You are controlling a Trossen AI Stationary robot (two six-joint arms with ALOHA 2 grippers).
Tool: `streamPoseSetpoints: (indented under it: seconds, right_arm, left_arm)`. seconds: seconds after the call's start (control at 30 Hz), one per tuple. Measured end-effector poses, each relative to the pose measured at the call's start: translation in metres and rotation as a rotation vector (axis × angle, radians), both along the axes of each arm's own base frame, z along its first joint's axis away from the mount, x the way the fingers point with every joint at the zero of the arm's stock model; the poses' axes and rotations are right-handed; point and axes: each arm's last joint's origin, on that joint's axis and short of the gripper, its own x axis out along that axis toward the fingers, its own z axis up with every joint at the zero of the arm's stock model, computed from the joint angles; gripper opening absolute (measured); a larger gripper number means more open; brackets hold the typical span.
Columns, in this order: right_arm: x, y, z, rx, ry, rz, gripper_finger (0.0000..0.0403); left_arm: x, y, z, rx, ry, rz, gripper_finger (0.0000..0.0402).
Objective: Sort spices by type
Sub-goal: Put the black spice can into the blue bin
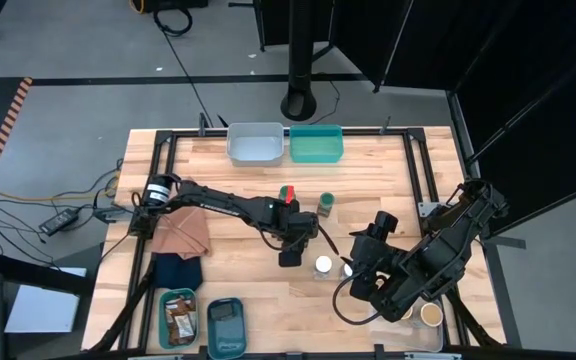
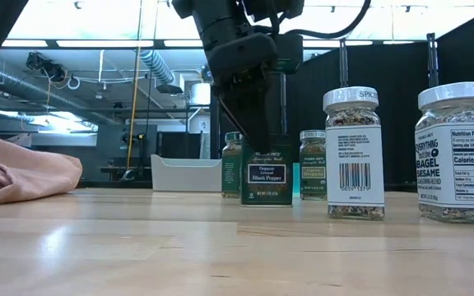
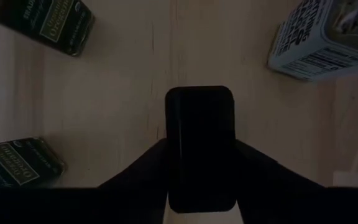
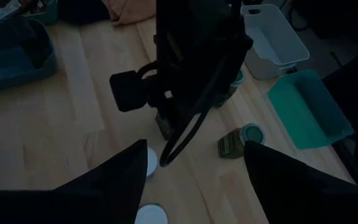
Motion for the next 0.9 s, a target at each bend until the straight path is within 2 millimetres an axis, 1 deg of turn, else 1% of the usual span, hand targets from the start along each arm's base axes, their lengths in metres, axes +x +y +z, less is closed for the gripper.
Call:
streamPoseSetpoints:
  seconds: [0.1, 0.33, 0.5, 0.6, 0.63, 0.77, 0.9]
  right_arm:
    - [0.000, 0.000, 0.000, -0.001, 0.001, 0.000, 0.0274]
    - [-0.002, 0.002, 0.000, -0.002, 0.002, 0.009, 0.0274]
    - [-0.007, 0.007, 0.000, -0.001, 0.003, 0.024, 0.0274]
    - [-0.010, 0.010, 0.000, 0.009, -0.002, 0.019, 0.0274]
    - [-0.011, 0.011, 0.000, 0.014, -0.004, 0.015, 0.0274]
    - [-0.015, 0.016, 0.000, 0.025, -0.019, 0.014, 0.0274]
    - [-0.017, 0.018, 0.000, 0.026, -0.033, 0.012, 0.0274]
  left_arm:
    - [0.000, 0.000, 0.000, -0.003, -0.001, 0.007, 0.0133]
    - [-0.004, -0.001, 0.005, -0.050, 0.010, 0.026, 0.0131]
    - [-0.012, -0.001, 0.022, -0.090, -0.006, 0.047, 0.0131]
    - [-0.021, -0.002, 0.042, -0.110, -0.040, 0.063, 0.0131]
    - [-0.025, -0.002, 0.052, -0.117, -0.064, 0.064, 0.0130]
    - [-0.044, -0.011, 0.082, -0.145, -0.103, 0.072, 0.0130]
    - [-0.075, -0.027, 0.114, -0.171, -0.121, 0.069, 0.0130]
